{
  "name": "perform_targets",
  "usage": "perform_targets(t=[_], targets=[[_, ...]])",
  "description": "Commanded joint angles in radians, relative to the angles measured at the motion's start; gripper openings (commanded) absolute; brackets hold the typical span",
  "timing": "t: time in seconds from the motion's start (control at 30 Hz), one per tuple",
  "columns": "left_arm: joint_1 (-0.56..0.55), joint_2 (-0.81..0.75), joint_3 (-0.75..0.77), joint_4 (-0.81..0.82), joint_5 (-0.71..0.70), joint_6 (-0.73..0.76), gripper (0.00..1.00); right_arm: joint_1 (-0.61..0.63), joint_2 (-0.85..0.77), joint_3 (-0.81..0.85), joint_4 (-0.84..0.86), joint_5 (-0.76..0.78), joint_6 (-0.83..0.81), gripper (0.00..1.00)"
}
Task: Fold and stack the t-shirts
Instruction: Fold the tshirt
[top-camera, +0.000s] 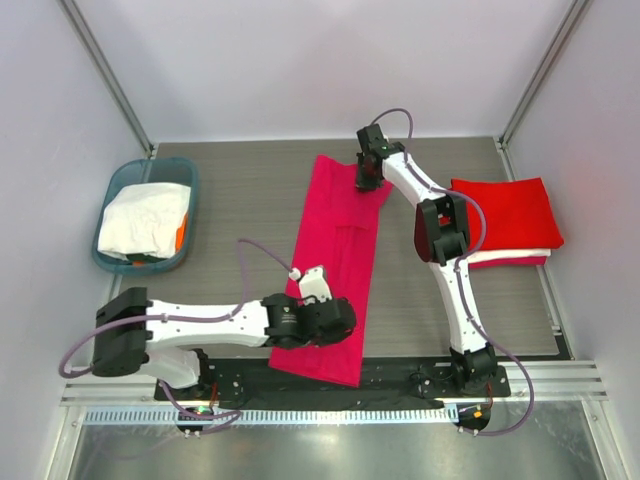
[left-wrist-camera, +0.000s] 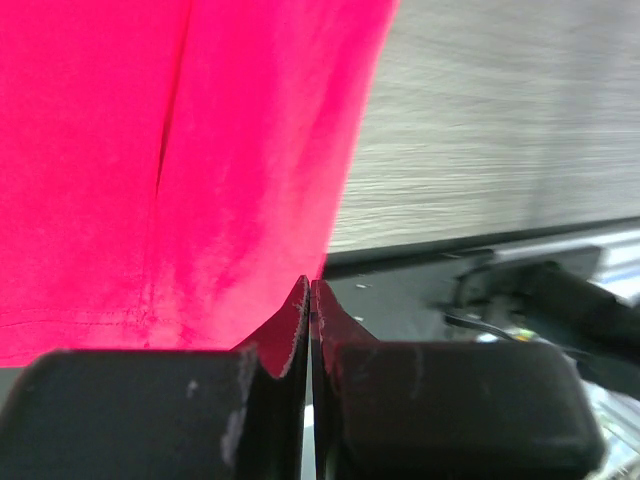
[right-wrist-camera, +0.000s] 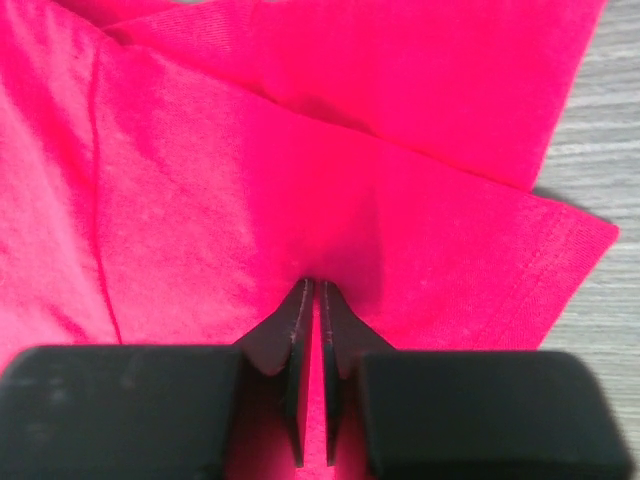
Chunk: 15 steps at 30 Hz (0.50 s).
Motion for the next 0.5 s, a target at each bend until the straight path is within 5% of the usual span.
perform_targets(t=[0.0,0.17,0.3,0.47], targets=[[0.054,-0.124,0.037,-0.046,-0.086,0.085,0.0,-0.007,0.009,0.056,-0.047,-0.021,-0.034,0.17],[0.203,-0.288,-0.033,-0.041,0.01,0.258,0.0,-0.007,-0.081,0.056,-0.043,-0.06,-0.015,0.31],[0.399,-0.38,-0.119,-0.001,0.131,0.35,0.01,-0.005,-0.196,-0.047,-0.018,-0.069,-0.014,0.31],[0.504,-0.393,-0.11,-0.039,0.159,0.456,0.01,-0.004,-0.402,-0.281,0.032,-0.057,-0.02,0.28]])
